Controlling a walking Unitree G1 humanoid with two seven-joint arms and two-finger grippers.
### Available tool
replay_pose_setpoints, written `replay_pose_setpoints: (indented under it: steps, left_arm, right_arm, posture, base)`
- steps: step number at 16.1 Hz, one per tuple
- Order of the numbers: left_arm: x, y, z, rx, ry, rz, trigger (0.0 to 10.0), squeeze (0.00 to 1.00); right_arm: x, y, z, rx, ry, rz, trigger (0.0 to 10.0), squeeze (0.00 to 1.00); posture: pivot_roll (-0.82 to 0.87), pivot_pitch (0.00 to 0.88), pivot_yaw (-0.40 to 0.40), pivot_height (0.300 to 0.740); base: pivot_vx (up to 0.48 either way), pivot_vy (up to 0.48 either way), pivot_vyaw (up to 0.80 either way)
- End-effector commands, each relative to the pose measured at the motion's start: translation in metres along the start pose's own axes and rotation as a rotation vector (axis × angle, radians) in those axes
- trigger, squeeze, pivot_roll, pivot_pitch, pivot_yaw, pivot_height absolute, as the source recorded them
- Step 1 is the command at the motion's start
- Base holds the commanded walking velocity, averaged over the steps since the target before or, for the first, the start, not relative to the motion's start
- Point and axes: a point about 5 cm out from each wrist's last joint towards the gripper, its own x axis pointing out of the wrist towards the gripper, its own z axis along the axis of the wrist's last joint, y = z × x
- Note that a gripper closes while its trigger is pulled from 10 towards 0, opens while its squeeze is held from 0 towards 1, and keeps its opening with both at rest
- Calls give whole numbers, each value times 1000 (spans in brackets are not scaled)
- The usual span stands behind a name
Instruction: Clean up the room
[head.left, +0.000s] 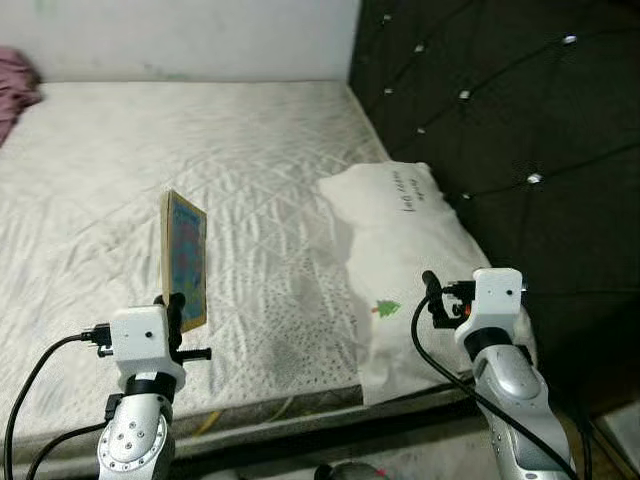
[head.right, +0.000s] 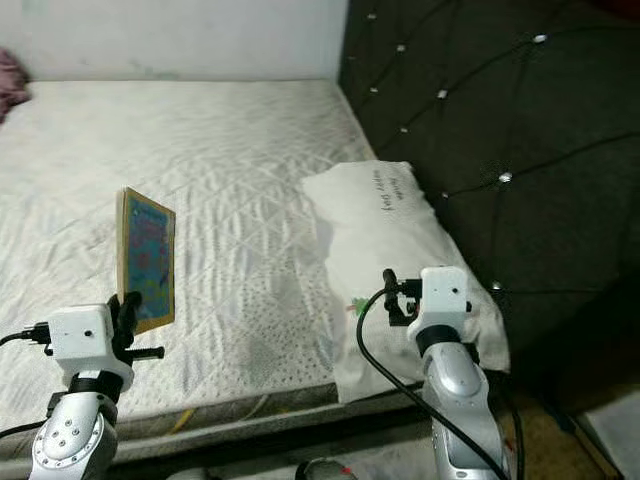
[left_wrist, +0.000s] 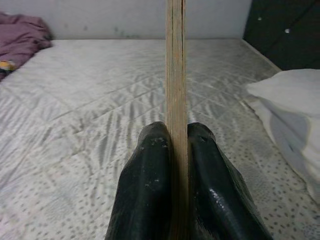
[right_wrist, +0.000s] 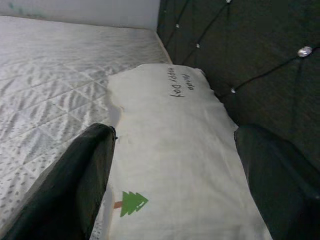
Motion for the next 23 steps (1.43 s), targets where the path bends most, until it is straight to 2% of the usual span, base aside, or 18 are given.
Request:
replay_pose_setpoints:
  steps: [1, 5, 15, 20, 23]
  left_arm:
    - [3, -2, 11, 8, -47, -18, 10000, 0]
    - [6, -3, 12, -4, -52, -17, 10000, 0]
    - [9, -4, 13, -12, -51, -20, 10000, 0]
    - [10, -3, 12, -41, -46, -11, 10000, 0]
    - [11, -3, 13, -54, -47, -5, 10000, 0]
  right_arm:
    - [1, -2, 5, -11, -11, 0, 10000, 0]
    - [3, -2, 6, -17, -10, 5, 10000, 0]
    - [4, 1, 6, -24, -17, 26, 10000, 0]
    - [5, 3, 8, -24, -25, 41, 10000, 0]
    - [5, 3, 8, -23, -26, 45, 10000, 0]
  posture:
    - [32, 21, -54, 740]
    - [32, 16, -58, 740]
    - [34, 12, -60, 740]
    - [32, 17, -62, 740]
    - [32, 21, -63, 715]
  base:
    - [0, 0, -800]
    - [0, 0, -800]
    - [0, 0, 0]
    - [0, 0, 0]
    - [0, 0, 0]
